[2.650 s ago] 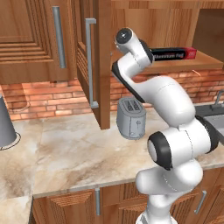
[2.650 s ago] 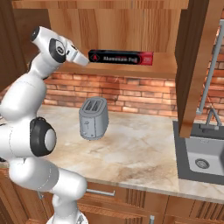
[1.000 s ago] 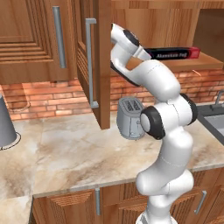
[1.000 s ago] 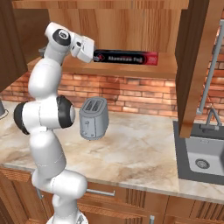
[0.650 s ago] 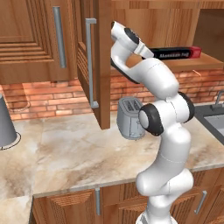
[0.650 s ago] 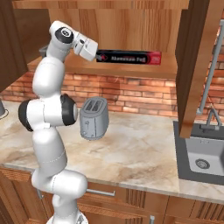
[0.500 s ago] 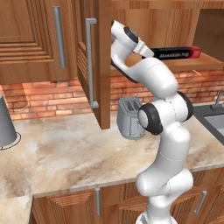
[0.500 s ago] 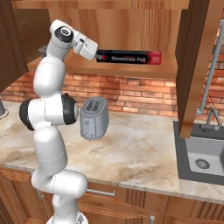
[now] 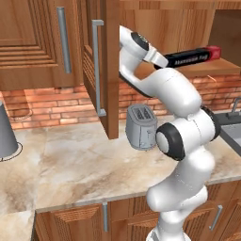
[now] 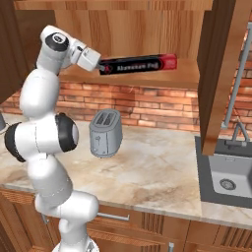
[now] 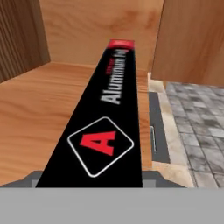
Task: Retrieve the tupperware and aluminum foil from the cabinet and place them on the dining counter near the plate with squash and chicken drumstick to prepare for storing leftovers.
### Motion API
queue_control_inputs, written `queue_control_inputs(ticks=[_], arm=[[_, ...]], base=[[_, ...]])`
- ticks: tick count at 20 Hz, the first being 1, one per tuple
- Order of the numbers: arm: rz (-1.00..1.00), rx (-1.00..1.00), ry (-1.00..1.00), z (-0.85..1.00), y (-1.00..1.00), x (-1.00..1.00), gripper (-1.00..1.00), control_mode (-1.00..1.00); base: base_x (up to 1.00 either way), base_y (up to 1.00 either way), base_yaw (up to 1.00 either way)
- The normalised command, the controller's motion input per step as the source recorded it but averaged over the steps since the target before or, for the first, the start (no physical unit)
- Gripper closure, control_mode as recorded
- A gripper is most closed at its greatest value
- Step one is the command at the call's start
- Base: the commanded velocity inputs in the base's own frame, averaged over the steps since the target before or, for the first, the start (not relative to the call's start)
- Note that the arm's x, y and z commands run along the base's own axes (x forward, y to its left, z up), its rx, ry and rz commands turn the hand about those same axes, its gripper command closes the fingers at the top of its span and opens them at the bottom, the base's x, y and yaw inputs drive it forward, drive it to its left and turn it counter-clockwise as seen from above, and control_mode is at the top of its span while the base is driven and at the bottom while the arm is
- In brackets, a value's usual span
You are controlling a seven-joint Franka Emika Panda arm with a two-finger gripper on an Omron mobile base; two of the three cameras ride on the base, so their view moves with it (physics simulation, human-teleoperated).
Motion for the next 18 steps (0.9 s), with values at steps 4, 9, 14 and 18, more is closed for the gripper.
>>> queue_control_inputs(ticks=[4, 9, 14, 18], arm=[[0.0, -0.11, -0.14, -0.21, 0.0, -1.0, 1.0, -1.0], [0.0, -0.01, -0.03, -0.01, 0.0, -1.0, 1.0, -1.0], [0.0, 0.0, 0.01, 0.0, 0.0, -1.0, 1.0, -1.0], [0.0, 0.03, 0.08, 0.0, 0.0, -1.0, 1.0, -1.0]], base=[[0.0, 0.0, 0.0], [0.0, 0.0, 0.0], [0.0, 0.0, 0.0], [0.0, 0.0, 0.0]])
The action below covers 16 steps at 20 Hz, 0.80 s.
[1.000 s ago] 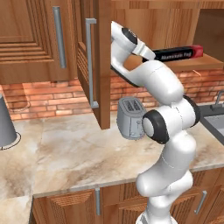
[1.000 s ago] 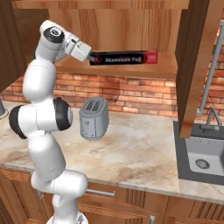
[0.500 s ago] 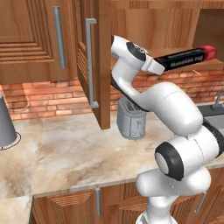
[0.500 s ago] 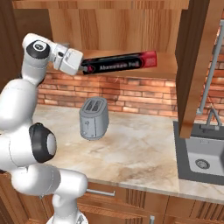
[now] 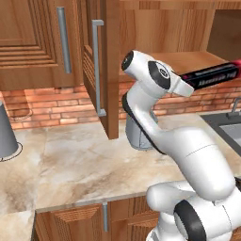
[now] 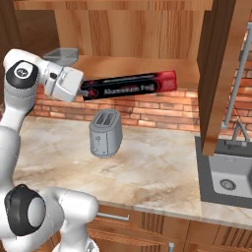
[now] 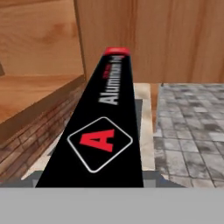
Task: Retrieve the tupperware and aluminum foil from the cabinet and place them on the dining counter near the plate with squash and chicken drumstick to prepare for storing leftovers.
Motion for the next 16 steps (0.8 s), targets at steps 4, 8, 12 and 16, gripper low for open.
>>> queue_control_inputs(ticks=[4, 8, 12, 16], arm=[[0.0, 0.08, 0.16, -0.02, 0.0, -1.0, 1.0, -1.0], [0.07, 0.13, 0.2, -0.34, 0.0, -1.0, 1.0, -1.0], [0.32, 0.21, 0.3, -0.69, 0.0, -0.95, 1.0, -1.0], [0.49, 0.27, 0.37, -0.71, -0.04, -0.66, 1.0, -1.0]], base=[[0.0, 0.0, 0.0], [0.0, 0.0, 0.0], [0.0, 0.0, 0.0], [0.0, 0.0, 0.0]])
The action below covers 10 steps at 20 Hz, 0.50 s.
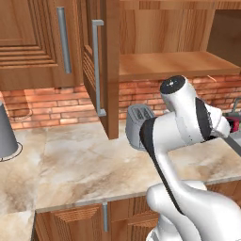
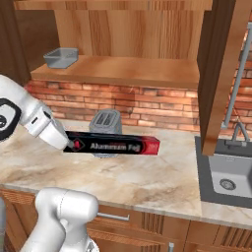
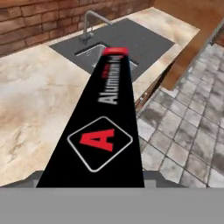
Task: Retrieve the tupperware and aluminum foil from the cabinet and place them on the dining counter near the plate with squash and chicken drumstick to prepare for storing leftovers.
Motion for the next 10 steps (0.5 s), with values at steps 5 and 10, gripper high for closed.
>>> queue_control_inputs(ticks=[5, 10], arm=[[0.57, 0.23, 0.28, -0.35, -0.08, -0.26, 1.0, -1.0], [0.48, 0.1, 0.16, -0.02, 0.0, -0.01, 1.0, -1.0]], base=[[0.0, 0.0, 0.0], [0.0, 0.0, 0.0]])
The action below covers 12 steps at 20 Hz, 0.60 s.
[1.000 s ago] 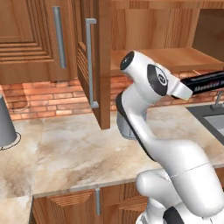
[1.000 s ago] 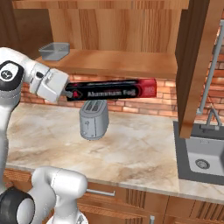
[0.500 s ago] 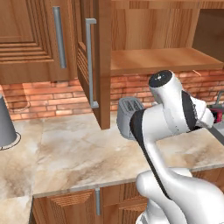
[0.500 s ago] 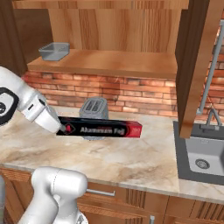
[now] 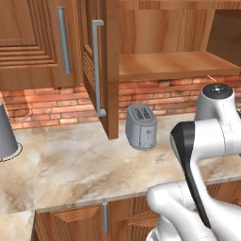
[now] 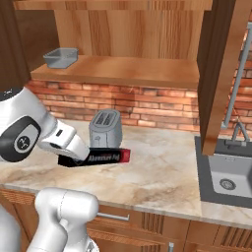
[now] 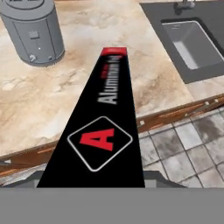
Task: Retrieve the tupperware and aluminum foil from the cabinet and place them on the dining counter near the plate with squash and chicken drumstick to prepare for storing leftovers.
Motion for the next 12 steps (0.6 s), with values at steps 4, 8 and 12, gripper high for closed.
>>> queue_control_inputs(ticks=[4, 8, 12], arm=[[0.22, 0.0, 0.06, 0.02, 0.0, 0.07, 1.0, -1.0], [0.03, 0.0, 0.0, 0.02, 0.0, 0.05, 1.0, -1.0], [0.0, 0.0, 0.0, 0.0, 0.0, 0.0, 1.0, 1.0]], base=[[0.0, 0.0, 0.0], [0.0, 0.0, 0.0], [-0.01, 0.0, -0.01]])
